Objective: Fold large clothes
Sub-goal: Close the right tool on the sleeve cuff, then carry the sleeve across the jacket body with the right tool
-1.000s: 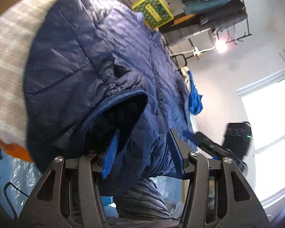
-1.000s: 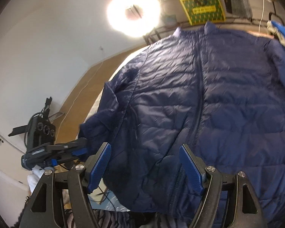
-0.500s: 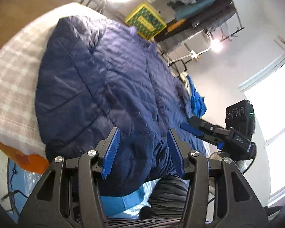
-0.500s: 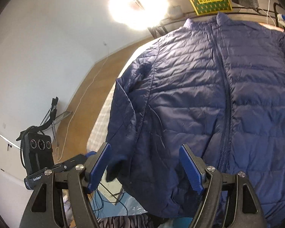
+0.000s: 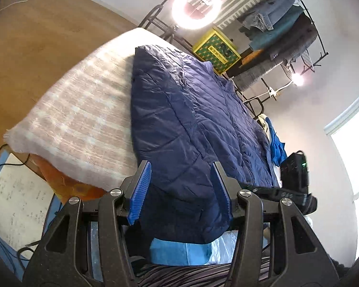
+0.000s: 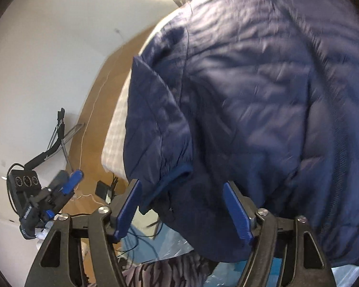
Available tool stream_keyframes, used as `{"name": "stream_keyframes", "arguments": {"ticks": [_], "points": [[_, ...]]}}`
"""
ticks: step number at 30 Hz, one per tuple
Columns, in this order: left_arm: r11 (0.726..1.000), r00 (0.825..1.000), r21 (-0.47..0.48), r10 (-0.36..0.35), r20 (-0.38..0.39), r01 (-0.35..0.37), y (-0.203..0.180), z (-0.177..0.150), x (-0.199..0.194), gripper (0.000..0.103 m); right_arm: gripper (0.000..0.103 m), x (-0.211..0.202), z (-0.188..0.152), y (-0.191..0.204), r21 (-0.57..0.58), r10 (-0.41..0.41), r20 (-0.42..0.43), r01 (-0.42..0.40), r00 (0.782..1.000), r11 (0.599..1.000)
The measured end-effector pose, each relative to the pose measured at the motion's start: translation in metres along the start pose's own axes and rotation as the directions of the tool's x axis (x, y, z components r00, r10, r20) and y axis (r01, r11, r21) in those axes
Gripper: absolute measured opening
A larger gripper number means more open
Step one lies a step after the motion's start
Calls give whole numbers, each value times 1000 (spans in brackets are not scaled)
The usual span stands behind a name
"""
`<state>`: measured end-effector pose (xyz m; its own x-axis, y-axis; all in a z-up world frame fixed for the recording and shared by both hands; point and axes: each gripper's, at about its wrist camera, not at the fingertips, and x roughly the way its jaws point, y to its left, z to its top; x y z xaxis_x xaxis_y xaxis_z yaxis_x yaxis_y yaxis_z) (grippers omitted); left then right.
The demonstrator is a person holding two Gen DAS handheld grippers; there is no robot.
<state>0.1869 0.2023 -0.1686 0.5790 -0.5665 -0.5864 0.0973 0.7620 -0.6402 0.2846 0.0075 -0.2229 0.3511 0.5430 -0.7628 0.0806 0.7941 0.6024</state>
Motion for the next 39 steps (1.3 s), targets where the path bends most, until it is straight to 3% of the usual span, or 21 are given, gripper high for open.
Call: {"name": "stream_keyframes", "arguments": {"ticks": [4,6,7,10,11,17,22,28,35,39], "points": [[999,999,23,35,-1,-35,-4,9,4,52,64,20,2,2,0,5,-17,-5,1000,1000],[999,999,28,46,4,-46,-8,13,5,52,49,29,7,2,-7,12,-34,-12,999,1000],[998,999,32,53,8,-54,-11,15,6,52,35,33,10,2,-11,13,-43,-14,999,1000],[995,996,45,83,23,-84,-18,21,8,52,8,37,19,4,-43,24,-52,-26,998,999],[994,995,48,93,26,-94,-19,23,9,52,5,33,23,6,-63,19,-45,-22,999,998],[984,988,86,151,38,-154,-31,39,23,52,4,-12,60,32,-207,4,19,0,1000,978],[972,984,151,174,43,-179,-52,58,46,52,4,-69,99,59,-327,-38,121,76,992,942],[966,984,187,173,48,-179,-73,83,85,52,4,-130,145,73,-409,-107,264,212,959,888],[947,976,242,216,12,-212,-81,103,138,52,4,-141,193,-5,-224,-171,310,247,935,943],[950,975,228,222,-5,-215,-74,118,169,52,4,-134,210,-60,-139,-221,305,272,926,952]]}}
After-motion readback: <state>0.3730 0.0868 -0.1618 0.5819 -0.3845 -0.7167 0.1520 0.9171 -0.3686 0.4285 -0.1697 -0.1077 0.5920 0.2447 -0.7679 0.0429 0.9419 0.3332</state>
